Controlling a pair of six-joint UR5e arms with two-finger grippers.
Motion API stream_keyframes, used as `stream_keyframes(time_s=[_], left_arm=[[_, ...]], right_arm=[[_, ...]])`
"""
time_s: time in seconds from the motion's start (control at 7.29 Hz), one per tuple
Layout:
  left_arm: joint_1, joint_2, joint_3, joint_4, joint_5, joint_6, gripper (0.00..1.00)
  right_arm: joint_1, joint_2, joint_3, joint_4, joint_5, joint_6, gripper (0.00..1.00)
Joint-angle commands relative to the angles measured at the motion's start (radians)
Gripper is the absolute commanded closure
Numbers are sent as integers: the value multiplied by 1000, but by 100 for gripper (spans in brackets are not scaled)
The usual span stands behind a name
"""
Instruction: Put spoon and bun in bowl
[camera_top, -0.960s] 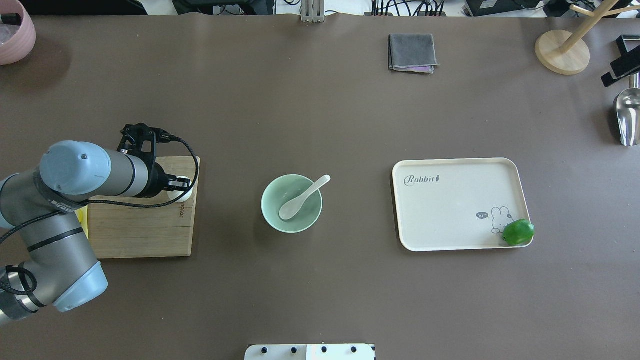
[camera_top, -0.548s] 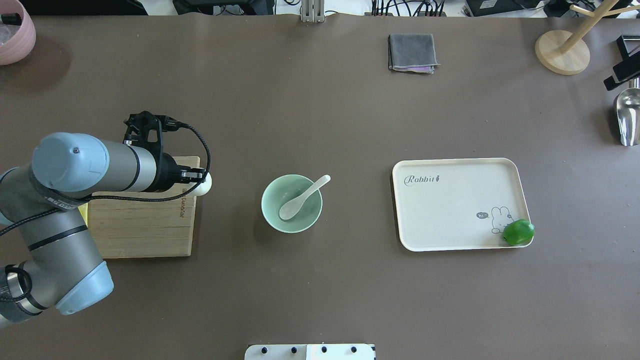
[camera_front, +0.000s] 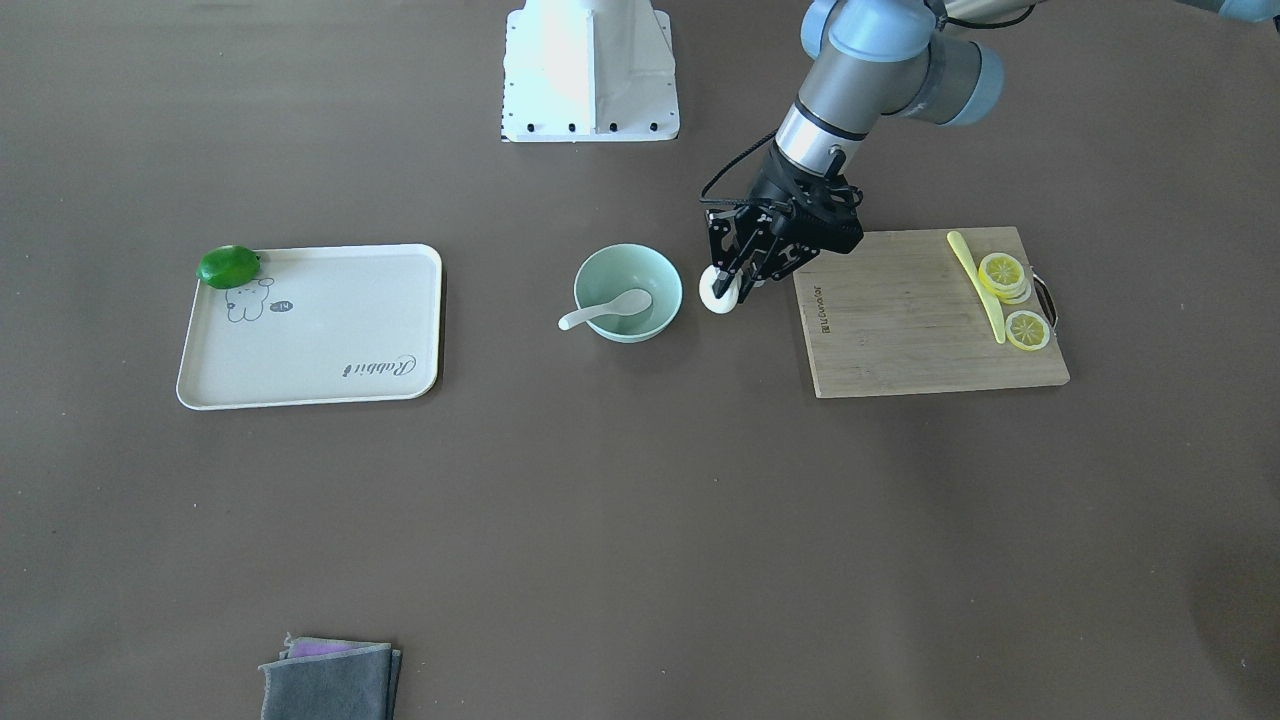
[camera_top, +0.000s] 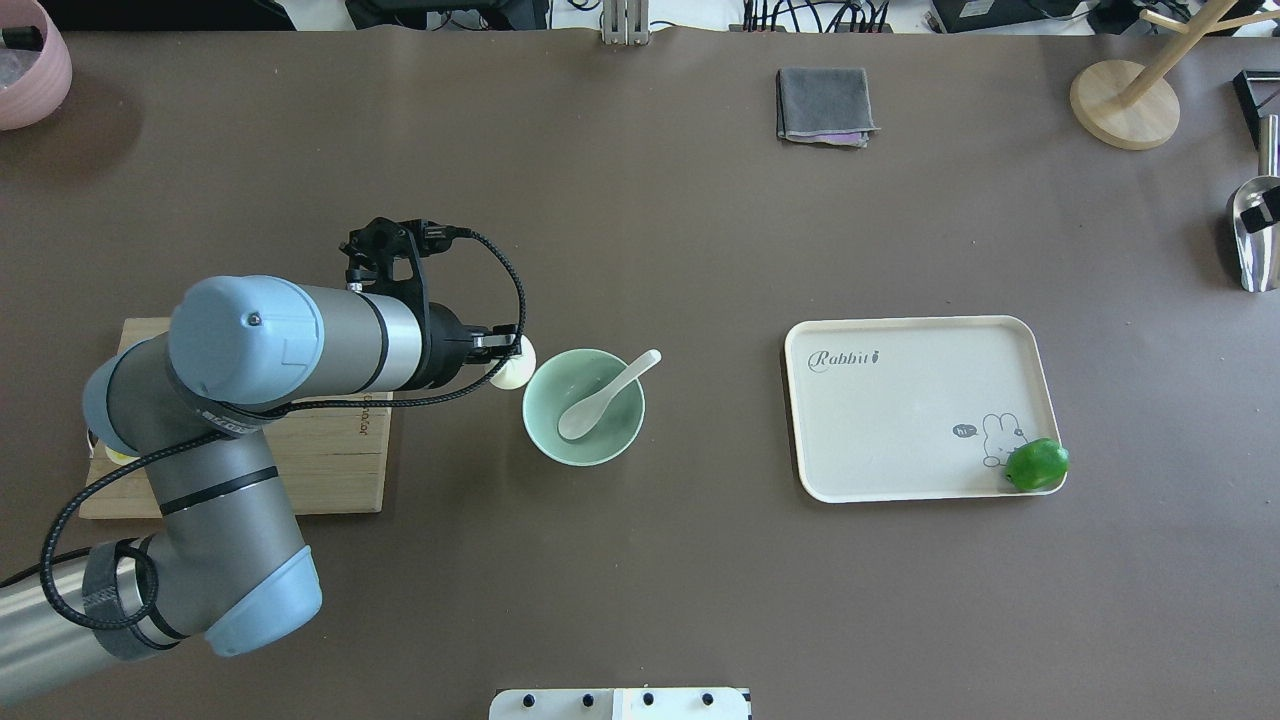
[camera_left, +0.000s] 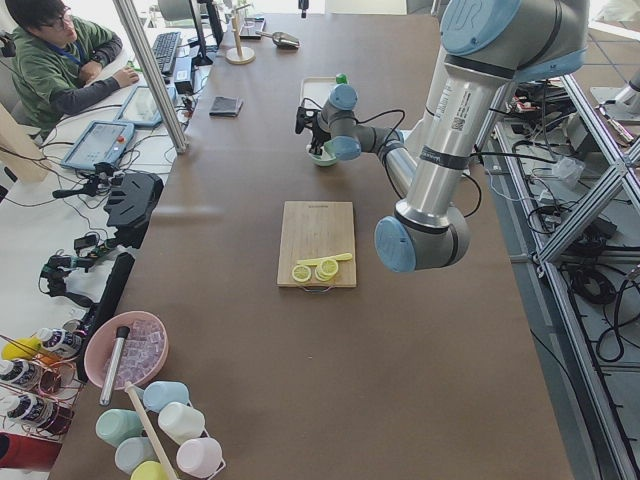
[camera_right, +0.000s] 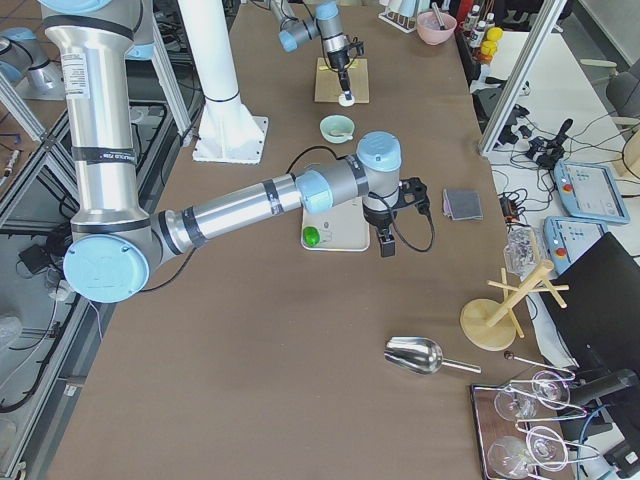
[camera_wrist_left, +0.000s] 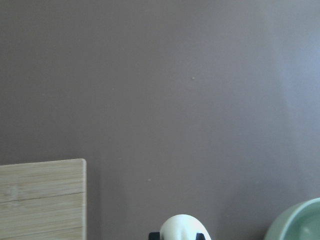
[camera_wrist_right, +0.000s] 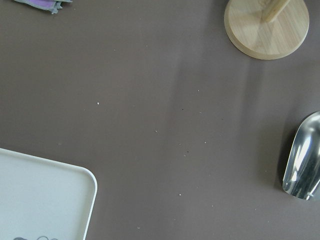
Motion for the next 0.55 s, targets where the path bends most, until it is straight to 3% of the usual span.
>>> stream_keyframes(time_s=[0.0,0.14,0.27,0.41], left_arm=[[63,-66,72,-3,61,-34,60],[101,-65,78,-6,146,-30,3],[135,-66,75,-4,227,-27,2],[134,-65,60,-3,227,-25,2]], right_arm=[[2,-29,-2,33,-29,8,0],[2,-30,-2,32,-41,47,0],[2,-30,1,33,-60,74,0],[2,-30,0,33,-61,74,0]])
